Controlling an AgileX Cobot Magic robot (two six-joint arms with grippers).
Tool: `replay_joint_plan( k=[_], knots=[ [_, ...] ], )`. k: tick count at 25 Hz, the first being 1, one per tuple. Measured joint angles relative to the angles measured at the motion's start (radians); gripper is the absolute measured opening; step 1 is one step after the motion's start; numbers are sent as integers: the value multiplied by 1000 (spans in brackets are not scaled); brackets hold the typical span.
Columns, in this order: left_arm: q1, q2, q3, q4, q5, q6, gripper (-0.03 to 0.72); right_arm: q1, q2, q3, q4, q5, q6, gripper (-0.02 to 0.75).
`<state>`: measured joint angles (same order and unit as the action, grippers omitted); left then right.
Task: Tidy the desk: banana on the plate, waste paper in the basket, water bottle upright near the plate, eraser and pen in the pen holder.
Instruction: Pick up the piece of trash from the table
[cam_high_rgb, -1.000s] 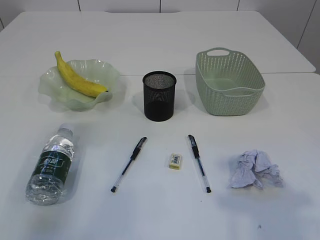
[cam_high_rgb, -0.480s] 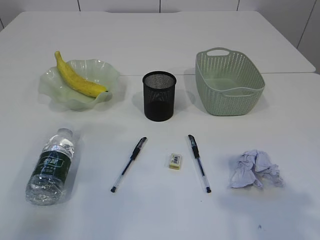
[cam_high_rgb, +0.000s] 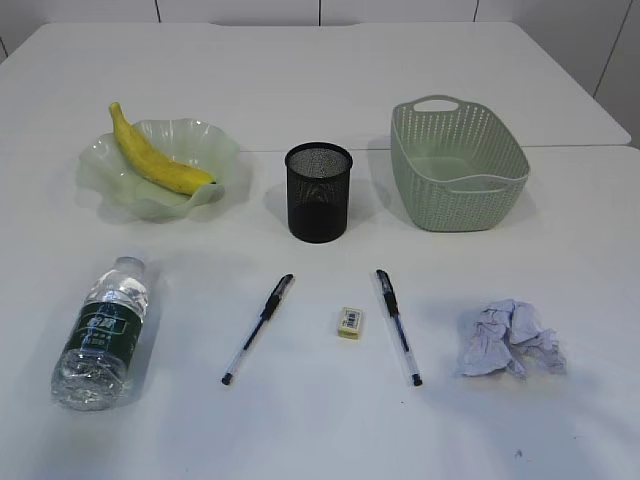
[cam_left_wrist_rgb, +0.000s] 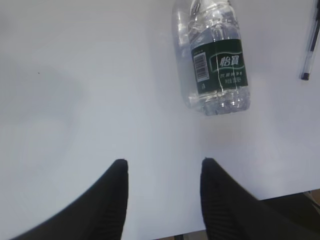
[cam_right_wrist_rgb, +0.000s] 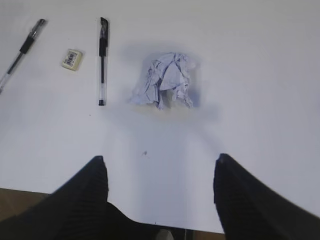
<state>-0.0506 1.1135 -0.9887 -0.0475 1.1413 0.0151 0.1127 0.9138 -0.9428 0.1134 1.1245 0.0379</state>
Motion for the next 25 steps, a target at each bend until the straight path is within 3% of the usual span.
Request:
replay_joint_plan(
  k=[13, 21, 25],
  knots=[
    [0, -2, 0, -22, -5, 0, 331, 6, 310, -139, -35, 44, 0, 494],
    [0, -2, 0, -22, -10, 0, 331, 168, 499, -146, -133, 15, 44, 494],
    [0, -2, 0, -22, -11, 0, 331, 187, 581, -147, -135, -64, 61, 494]
  ],
)
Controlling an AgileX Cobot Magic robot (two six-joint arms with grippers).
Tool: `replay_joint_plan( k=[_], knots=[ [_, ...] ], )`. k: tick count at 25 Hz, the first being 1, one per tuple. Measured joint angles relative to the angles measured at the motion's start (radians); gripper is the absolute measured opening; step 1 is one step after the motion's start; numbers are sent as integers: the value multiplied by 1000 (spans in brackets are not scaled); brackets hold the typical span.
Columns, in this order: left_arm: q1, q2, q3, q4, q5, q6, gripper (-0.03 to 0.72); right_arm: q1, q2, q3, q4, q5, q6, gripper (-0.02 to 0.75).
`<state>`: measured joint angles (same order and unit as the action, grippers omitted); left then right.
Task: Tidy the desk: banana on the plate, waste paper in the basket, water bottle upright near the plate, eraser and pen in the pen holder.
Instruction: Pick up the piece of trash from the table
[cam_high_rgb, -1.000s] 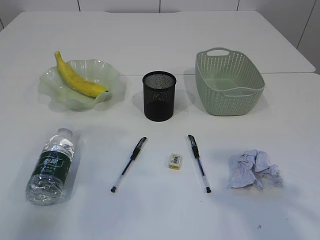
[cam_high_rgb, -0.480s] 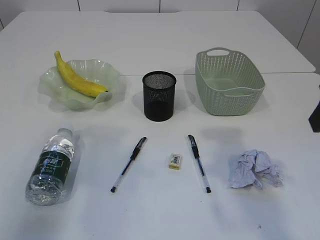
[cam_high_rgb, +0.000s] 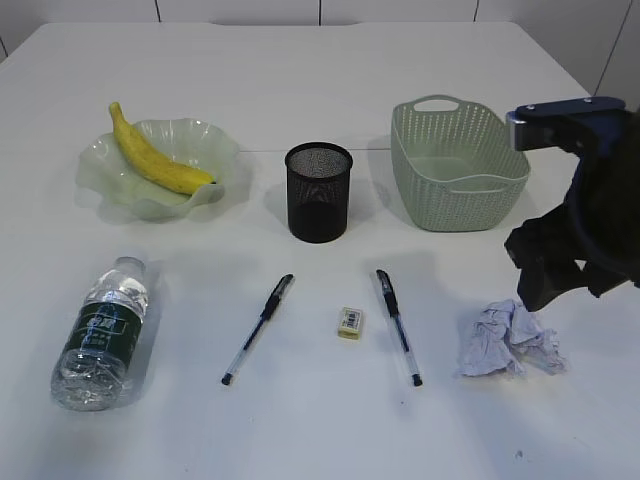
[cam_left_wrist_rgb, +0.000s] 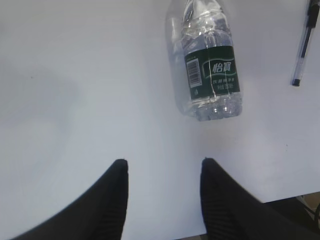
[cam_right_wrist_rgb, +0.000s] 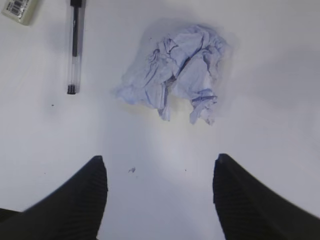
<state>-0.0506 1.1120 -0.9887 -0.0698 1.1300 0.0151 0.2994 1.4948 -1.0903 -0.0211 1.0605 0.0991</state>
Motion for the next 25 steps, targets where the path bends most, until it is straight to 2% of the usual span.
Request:
replay_joint_plan(
  k=[3, 10, 25],
  knots=[
    [0, 0, 0, 0, 0, 0, 331, 2, 56, 0, -17, -31, 2, 500],
    [0, 0, 0, 0, 0, 0, 331, 2, 168, -3, -39, -115, 8, 603],
    [0, 0, 0, 0, 0, 0, 331, 2, 319, -61, -132, -195, 81, 616]
  ],
)
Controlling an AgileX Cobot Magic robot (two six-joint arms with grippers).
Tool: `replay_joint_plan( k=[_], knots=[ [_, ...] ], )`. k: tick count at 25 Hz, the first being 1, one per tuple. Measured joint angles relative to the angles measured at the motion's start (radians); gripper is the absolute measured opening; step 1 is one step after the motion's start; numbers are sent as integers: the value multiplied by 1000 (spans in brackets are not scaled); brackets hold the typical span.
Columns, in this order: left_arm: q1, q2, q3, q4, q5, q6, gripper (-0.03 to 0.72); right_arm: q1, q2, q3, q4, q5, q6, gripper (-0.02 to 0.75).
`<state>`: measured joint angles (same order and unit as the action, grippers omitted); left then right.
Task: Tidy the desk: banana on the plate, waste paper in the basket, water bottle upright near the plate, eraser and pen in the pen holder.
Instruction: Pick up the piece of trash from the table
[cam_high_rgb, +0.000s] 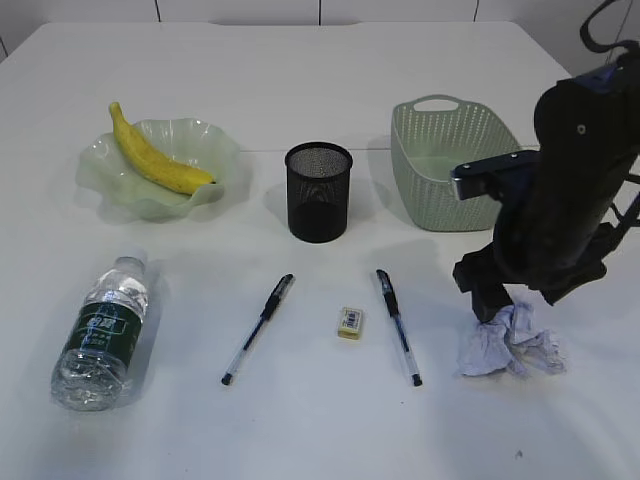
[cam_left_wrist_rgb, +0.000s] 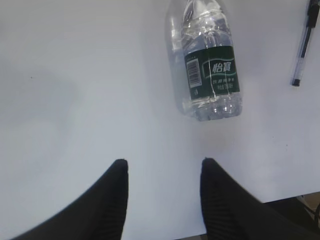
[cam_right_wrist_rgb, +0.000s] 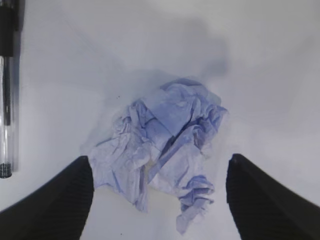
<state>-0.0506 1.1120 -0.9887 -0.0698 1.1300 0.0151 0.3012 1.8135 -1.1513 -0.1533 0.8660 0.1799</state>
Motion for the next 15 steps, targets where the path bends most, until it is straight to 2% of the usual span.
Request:
replay_joint_plan(
  k=[15],
  knots=[
    [0, 0, 0, 0, 0, 0, 331, -47, 72, -2, 0, -21, 30, 617]
  ],
)
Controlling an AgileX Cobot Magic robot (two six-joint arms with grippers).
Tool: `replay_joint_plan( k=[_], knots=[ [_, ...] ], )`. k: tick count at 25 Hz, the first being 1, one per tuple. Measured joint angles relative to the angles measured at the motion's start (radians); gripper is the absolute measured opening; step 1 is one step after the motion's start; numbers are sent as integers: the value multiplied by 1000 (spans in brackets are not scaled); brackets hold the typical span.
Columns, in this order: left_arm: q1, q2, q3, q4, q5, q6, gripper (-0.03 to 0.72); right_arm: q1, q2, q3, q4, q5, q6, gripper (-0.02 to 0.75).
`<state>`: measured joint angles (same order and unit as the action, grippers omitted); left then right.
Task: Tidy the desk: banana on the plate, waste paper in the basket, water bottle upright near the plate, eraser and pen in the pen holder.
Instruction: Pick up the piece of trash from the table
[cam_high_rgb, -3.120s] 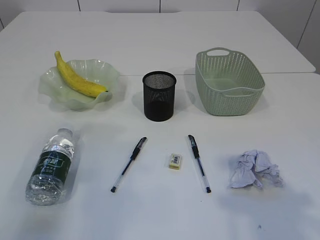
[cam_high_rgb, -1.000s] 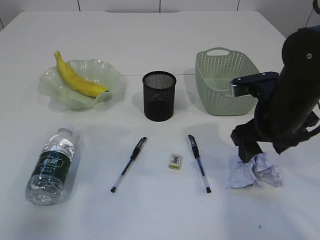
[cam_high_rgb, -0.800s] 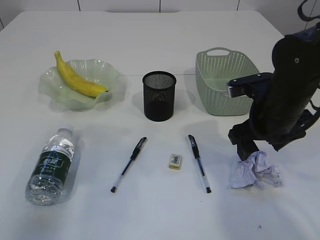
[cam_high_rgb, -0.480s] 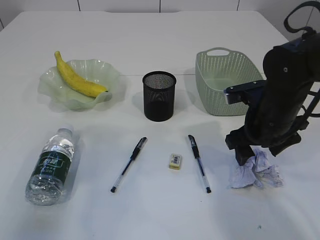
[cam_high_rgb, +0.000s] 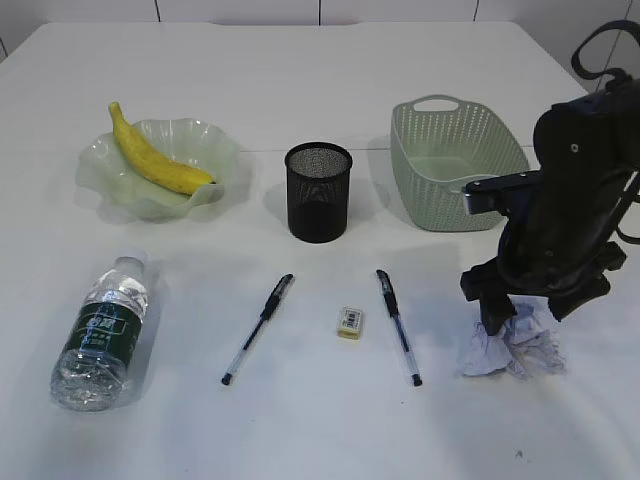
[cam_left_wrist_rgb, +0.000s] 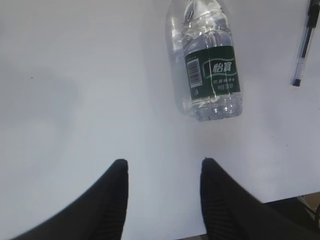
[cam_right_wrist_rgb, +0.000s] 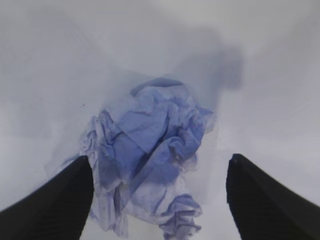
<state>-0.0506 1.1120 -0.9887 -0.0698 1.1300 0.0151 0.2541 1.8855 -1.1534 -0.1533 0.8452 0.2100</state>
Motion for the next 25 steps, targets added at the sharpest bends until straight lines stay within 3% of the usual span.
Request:
replay_joint_plan(
  k=[10, 13, 19, 22, 25],
  knots=[
    [0, 0, 0, 0, 0, 0, 331, 0, 44, 0, 43, -14, -3, 589],
    [0, 0, 0, 0, -6, 0, 331, 0, 44, 0, 44, -18, -3, 489],
    [0, 0, 0, 0, -13, 0, 331, 0, 44, 0, 45, -18, -3, 153],
    [0, 0, 0, 0, -13, 0, 331, 0, 44, 0, 45, -18, -4, 70],
    [0, 0, 0, 0, -16, 0, 331, 0, 44, -1, 45, -15, -8, 57]
  ],
)
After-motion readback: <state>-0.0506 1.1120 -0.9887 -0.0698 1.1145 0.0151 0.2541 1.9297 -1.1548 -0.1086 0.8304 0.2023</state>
